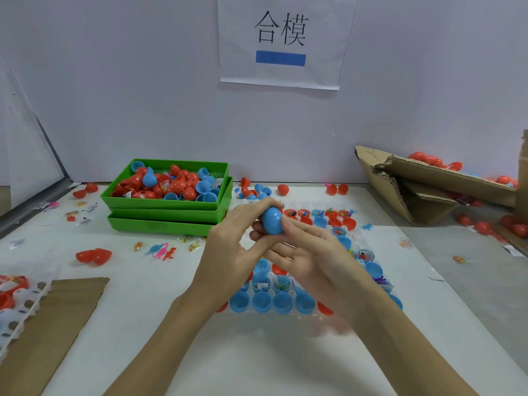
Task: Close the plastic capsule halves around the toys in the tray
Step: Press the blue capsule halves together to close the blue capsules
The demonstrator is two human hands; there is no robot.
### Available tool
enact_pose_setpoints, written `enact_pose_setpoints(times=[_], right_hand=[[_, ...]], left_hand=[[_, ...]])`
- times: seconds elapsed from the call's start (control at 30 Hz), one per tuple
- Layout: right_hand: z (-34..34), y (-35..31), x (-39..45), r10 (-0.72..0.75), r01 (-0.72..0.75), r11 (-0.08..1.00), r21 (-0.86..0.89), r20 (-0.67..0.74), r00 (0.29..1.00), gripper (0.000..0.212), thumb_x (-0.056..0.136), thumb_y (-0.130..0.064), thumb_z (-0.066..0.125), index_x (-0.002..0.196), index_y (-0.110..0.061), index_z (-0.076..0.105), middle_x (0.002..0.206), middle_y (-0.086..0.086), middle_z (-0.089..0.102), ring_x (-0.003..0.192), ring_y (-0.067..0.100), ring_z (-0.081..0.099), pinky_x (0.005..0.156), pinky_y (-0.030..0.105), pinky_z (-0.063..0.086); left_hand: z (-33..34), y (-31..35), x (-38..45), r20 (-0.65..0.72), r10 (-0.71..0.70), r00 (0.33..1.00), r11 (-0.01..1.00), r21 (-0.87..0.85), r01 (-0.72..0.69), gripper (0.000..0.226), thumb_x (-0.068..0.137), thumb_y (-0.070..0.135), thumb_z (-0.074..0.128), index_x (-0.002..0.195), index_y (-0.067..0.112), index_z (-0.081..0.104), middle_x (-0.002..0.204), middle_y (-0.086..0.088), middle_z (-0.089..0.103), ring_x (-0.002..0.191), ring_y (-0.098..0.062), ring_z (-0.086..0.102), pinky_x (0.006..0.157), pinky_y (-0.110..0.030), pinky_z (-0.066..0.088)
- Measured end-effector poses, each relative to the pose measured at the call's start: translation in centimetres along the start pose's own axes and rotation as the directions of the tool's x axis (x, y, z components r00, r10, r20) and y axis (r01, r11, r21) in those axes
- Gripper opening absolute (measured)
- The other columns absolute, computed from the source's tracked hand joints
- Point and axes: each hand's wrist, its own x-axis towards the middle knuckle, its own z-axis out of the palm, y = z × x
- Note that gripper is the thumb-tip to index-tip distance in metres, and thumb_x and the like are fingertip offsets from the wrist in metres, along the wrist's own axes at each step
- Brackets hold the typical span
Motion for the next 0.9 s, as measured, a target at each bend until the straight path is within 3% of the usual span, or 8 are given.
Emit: enact_pose_setpoints(times=[0.17,0.37,0.6,0.7,0.9], right_hand=[[-0.2,0.1,0.1,0.03,-0.034,0.998,0.054,0.074,0.997,0.041,0.095,-0.027,0.07,0.126,0.0,0.069,0.122,0.017,0.07,0.124,0.029,0.065,0.104,0.036,0.052],[-0.2,0.1,0.1,0.028,-0.031,0.998,0.047,0.069,0.997,0.034,0.098,-0.022,0.062,0.122,0.0,0.071,0.119,0.019,0.071,0.12,0.029,0.067,0.098,0.034,0.054],[0.3,0.8,0.3,-0.022,0.021,0.999,-0.038,-0.023,0.999,0.037,0.098,-0.029,0.066,0.122,-0.001,0.071,0.125,0.023,0.07,0.119,0.035,0.068,0.094,0.036,0.058],[0.4,0.9,0.1,-0.065,0.058,0.981,-0.188,-0.028,0.998,0.034,0.101,-0.026,0.063,0.126,-0.004,0.07,0.122,0.02,0.072,0.117,0.032,0.069,0.094,0.032,0.057],[0.7,1.3,0.0,-0.133,0.118,0.954,-0.275,-0.037,0.99,0.026,0.105,-0.022,0.055,0.125,-0.011,0.069,0.117,0.012,0.075,0.112,0.027,0.072,0.09,0.027,0.058]], left_hand=[[-0.4,-0.1,0.1,-0.012,0.137,0.99,0.984,0.115,-0.135,0.041,0.091,0.016,0.075,0.13,0.003,0.067,0.117,-0.005,0.072,0.111,-0.019,0.067,0.1,-0.026,0.053],[-0.7,-0.4,0.1,0.043,0.198,0.979,0.961,0.19,-0.203,0.043,0.09,0.008,0.079,0.129,-0.003,0.068,0.121,-0.009,0.072,0.116,-0.024,0.067,0.101,-0.037,0.056],[-0.8,-1.0,0.2,0.04,0.143,0.989,0.956,0.252,-0.149,0.043,0.091,0.027,0.076,0.125,0.002,0.069,0.113,-0.008,0.072,0.107,-0.016,0.064,0.099,-0.019,0.05],[-1.0,-1.2,0.0,0.038,0.156,0.987,0.929,0.335,-0.16,0.046,0.093,0.037,0.071,0.123,0.003,0.07,0.108,-0.006,0.073,0.101,-0.02,0.066,0.094,-0.029,0.054],[-1.1,-0.7,-0.2,0.028,0.232,0.972,0.852,0.477,-0.217,0.052,0.093,0.04,0.065,0.124,0.0,0.071,0.102,-0.009,0.076,0.092,-0.024,0.072,0.086,-0.031,0.057]])
